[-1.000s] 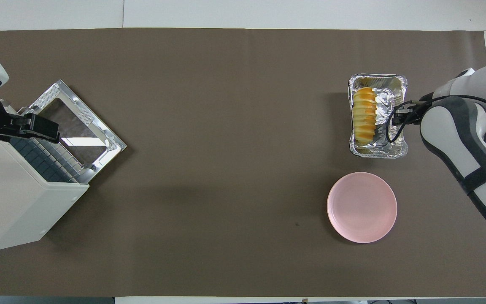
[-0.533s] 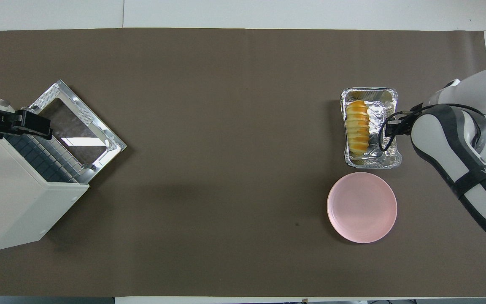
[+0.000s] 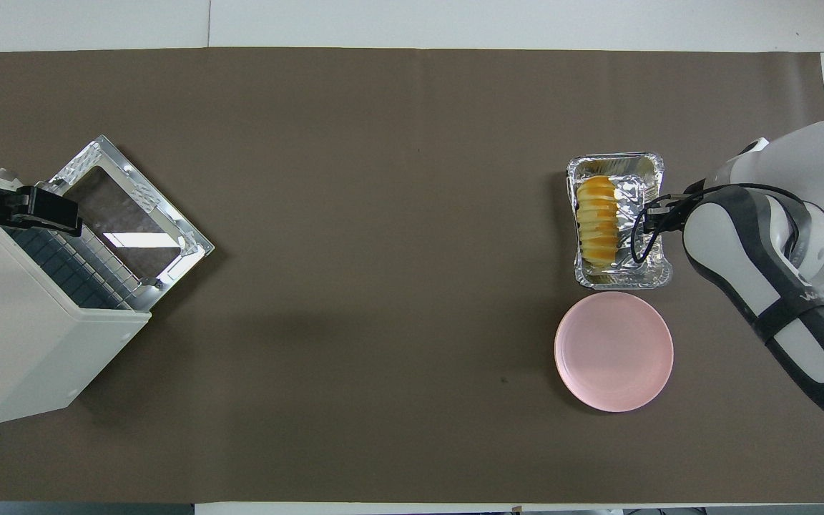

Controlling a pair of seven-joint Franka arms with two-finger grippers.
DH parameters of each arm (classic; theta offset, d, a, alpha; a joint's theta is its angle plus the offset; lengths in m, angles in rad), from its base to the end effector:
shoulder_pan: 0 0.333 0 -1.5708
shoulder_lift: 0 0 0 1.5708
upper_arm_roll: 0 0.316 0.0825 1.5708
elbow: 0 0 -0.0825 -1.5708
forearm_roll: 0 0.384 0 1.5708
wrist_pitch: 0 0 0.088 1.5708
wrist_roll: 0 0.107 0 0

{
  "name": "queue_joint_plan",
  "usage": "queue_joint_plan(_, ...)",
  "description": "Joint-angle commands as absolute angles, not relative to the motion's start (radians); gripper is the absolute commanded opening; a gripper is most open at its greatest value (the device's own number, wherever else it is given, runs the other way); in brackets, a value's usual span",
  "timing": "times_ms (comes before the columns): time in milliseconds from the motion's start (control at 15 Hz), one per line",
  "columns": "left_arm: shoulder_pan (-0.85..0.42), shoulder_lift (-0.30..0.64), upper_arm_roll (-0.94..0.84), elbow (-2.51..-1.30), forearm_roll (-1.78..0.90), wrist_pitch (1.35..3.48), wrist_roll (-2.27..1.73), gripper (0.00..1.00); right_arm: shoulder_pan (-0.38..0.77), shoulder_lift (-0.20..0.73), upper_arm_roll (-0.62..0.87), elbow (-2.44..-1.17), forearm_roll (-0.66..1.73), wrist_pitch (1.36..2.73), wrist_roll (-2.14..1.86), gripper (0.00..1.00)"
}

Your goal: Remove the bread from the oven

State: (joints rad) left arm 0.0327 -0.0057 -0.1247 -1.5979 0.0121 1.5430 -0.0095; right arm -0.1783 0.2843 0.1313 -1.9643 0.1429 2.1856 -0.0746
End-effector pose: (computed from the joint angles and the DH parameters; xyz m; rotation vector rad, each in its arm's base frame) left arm 0.5468 -0.0493 0.6125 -3.1227 0.1288 0.0759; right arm 0.5995 -0.0258 0.3262 -2.9846 0.0935 0.0785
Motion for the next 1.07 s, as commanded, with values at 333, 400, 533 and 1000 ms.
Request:
queue_joint_plan(333, 0.038, -0.025, -0.124, -1.614, 0.003, 1.551, 0.005, 1.00, -0.181, 0.268, 0.133, -1.870, 0.105, 2.133, -0.097, 0.98)
queue_joint_plan(400, 0.038, -0.025, -0.124, -1.614, 0.003, 1.552, 0.005, 1.00, -0.169, 0.275, 0.133, -1.830, 0.085, 2.105, -0.095, 0.98)
queue_joint_plan(533, 0.038, -0.025, -0.124, -1.614, 0.003, 1.552, 0.005, 1.00, -0.152, 0.285, 0.132, -1.790, 0.074, 2.083, -0.094, 0.98)
queue_joint_plan(1000, 0.038, -0.025, -0.124, -1.614, 0.003, 1.552, 0.005, 1.00, -0.071, 0.301, 0.133, -1.890, 0.074, 2.215, 0.038, 0.97)
